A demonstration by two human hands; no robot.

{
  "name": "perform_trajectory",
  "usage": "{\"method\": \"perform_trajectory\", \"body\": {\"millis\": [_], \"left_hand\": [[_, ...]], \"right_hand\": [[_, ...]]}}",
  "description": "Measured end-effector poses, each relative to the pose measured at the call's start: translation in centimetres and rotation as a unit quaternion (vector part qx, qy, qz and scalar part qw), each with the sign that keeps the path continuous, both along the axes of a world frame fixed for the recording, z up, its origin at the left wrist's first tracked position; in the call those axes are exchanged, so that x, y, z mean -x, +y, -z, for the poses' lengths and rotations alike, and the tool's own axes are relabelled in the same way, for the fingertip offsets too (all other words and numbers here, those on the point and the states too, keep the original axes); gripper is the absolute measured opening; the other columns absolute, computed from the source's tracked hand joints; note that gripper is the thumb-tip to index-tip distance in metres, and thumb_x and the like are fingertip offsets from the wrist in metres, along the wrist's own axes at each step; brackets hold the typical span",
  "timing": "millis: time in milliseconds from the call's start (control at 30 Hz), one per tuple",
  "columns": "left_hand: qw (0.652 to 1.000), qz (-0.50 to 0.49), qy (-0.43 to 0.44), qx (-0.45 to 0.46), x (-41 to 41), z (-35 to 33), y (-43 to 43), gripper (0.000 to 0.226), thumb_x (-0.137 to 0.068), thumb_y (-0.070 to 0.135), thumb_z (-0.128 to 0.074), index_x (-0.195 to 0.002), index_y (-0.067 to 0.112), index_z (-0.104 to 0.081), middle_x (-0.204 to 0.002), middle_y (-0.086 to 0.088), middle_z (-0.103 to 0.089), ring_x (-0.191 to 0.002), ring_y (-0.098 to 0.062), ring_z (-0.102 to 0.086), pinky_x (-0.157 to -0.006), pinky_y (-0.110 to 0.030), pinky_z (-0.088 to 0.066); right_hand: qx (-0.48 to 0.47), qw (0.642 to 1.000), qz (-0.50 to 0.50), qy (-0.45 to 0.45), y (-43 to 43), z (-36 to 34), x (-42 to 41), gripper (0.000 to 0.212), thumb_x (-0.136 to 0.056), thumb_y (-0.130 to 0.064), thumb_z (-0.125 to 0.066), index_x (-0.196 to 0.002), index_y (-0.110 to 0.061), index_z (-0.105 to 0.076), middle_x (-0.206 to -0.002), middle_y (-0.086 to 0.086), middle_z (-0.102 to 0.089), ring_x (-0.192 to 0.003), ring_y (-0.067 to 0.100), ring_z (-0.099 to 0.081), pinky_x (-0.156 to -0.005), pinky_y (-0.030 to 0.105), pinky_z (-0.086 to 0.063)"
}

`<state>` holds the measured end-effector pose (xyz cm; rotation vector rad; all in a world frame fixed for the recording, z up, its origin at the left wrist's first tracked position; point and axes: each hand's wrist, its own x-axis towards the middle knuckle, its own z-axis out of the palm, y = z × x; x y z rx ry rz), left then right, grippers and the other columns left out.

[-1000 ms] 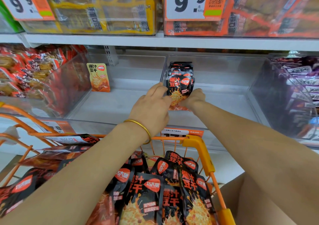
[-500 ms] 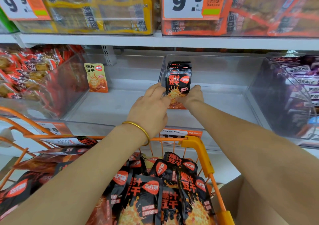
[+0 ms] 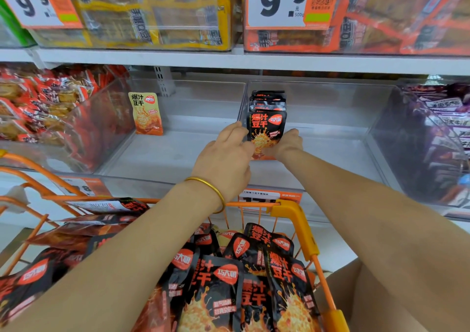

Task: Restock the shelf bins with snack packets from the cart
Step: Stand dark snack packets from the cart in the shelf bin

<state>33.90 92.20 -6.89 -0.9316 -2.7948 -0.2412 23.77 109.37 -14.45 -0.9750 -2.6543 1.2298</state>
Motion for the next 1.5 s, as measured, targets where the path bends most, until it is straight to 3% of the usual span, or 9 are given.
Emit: {"method": "perform_trajectory", "body": {"millis": [467,667,767,900,1000,1100,1267,1400,1500], "left_hand": [[0.999,-0.009,-0.018,0.042,-0.5,-0.8,0.0,0.036,-0.092,0.017,-0.046,-0.128,0.011,-0.049,-0.152,-0.004,-0.018,-0.144,-0.016,0.002,-0.107,-0.036,-0.027],[1.000,0.005,-0.009,0.014,-0.9,-0.9,-0.1,0.033,-0.089,0.012,-0.048,-0.120,0.005,-0.057,-0.147,-0.013,-0.030,-0.143,-0.025,-0.013,-0.104,-0.043,-0.032],[0.999,0.033,0.026,-0.025,-1.3,-1.1,-0.4,0.035,-0.073,0.012,-0.040,-0.094,0.000,-0.067,-0.117,-0.020,-0.056,-0.113,-0.040,-0.049,-0.082,-0.050,-0.050],[0.997,0.055,0.047,-0.036,-1.9,-2.1,-1.4,0.040,-0.071,0.021,-0.032,-0.087,0.007,-0.066,-0.092,-0.011,-0.060,-0.086,-0.036,-0.054,-0.071,-0.046,-0.050],[0.995,0.063,-0.023,-0.070,-3.2,-2.4,-2.0,0.023,-0.081,0.018,-0.045,-0.088,0.012,-0.067,-0.083,-0.001,-0.059,-0.084,-0.028,-0.055,-0.075,-0.042,-0.048],[0.990,0.072,-0.110,-0.050,-4.4,-2.3,-2.2,0.012,-0.086,0.015,-0.057,-0.092,0.014,-0.068,-0.081,0.009,-0.053,-0.083,-0.013,-0.053,-0.079,-0.028,-0.043],[0.982,0.047,-0.184,-0.005,-5.2,-1.8,-2.1,0.013,-0.087,0.019,-0.059,-0.097,0.017,-0.068,-0.083,0.008,-0.056,-0.081,-0.007,-0.050,-0.068,-0.015,-0.033],[0.970,0.033,-0.239,0.005,-5.6,-2.1,-2.3,0.010,-0.087,0.024,-0.060,-0.093,0.019,-0.067,-0.076,0.015,-0.054,-0.078,-0.007,-0.052,-0.064,-0.016,-0.037],[0.944,0.034,-0.326,-0.026,-5.9,-2.6,-2.4,0.013,-0.088,0.032,-0.057,-0.082,0.021,-0.062,-0.072,0.012,-0.061,-0.073,-0.011,-0.061,-0.064,-0.017,-0.046]], "right_hand": [[-0.013,0.996,-0.053,-0.071,1.2,-0.7,-0.6,0.060,-0.066,-0.025,-0.084,-0.104,-0.008,-0.040,-0.116,0.014,-0.060,-0.108,0.025,-0.060,-0.085,0.030,-0.052],[-0.010,0.992,-0.076,-0.099,1.2,-1.3,-1.6,0.073,-0.072,-0.032,-0.080,-0.126,0.000,-0.044,-0.116,0.015,-0.062,-0.102,0.024,-0.063,-0.093,0.037,-0.052],[-0.017,0.989,-0.099,-0.104,1.0,-3.3,-3.1,0.066,-0.078,-0.030,-0.076,-0.126,0.002,-0.042,-0.112,0.015,-0.063,-0.081,0.023,-0.062,-0.087,0.037,-0.054],[-0.042,0.988,-0.148,0.013,0.7,-7.3,-6.4,0.042,-0.080,-0.018,-0.075,-0.104,-0.004,-0.043,-0.097,0.014,-0.053,-0.082,0.026,-0.060,-0.057,0.034,-0.051],[-0.059,0.960,-0.257,0.091,0.2,-10.3,-11.5,0.018,-0.083,-0.013,-0.070,-0.080,-0.011,-0.053,-0.074,0.012,-0.060,-0.064,0.022,-0.061,-0.053,0.031,-0.051],[0.002,0.908,-0.418,0.008,-1.0,-11.6,-17.2,0.006,-0.084,-0.012,-0.068,-0.082,-0.010,-0.063,-0.066,0.008,-0.064,-0.055,0.016,-0.060,-0.049,0.025,-0.049],[-0.120,0.783,-0.591,-0.150,-2.4,-8.8,-19.3,0.048,-0.082,-0.033,-0.070,-0.125,-0.016,-0.056,-0.117,0.000,-0.063,-0.103,0.015,-0.061,-0.089,0.032,-0.050],[-0.092,0.779,-0.607,-0.128,-2.3,-8.3,-18.8,0.018,-0.078,-0.024,-0.075,-0.087,-0.021,-0.060,-0.093,0.002,-0.066,-0.083,0.013,-0.061,-0.078,0.034,-0.051],[-0.006,0.796,-0.598,-0.097,-1.7,-8.7,-18.9,0.022,-0.079,-0.011,-0.074,-0.074,-0.019,-0.054,-0.067,-0.006,-0.059,-0.058,0.003,-0.050,-0.058,0.019,-0.043]]}}
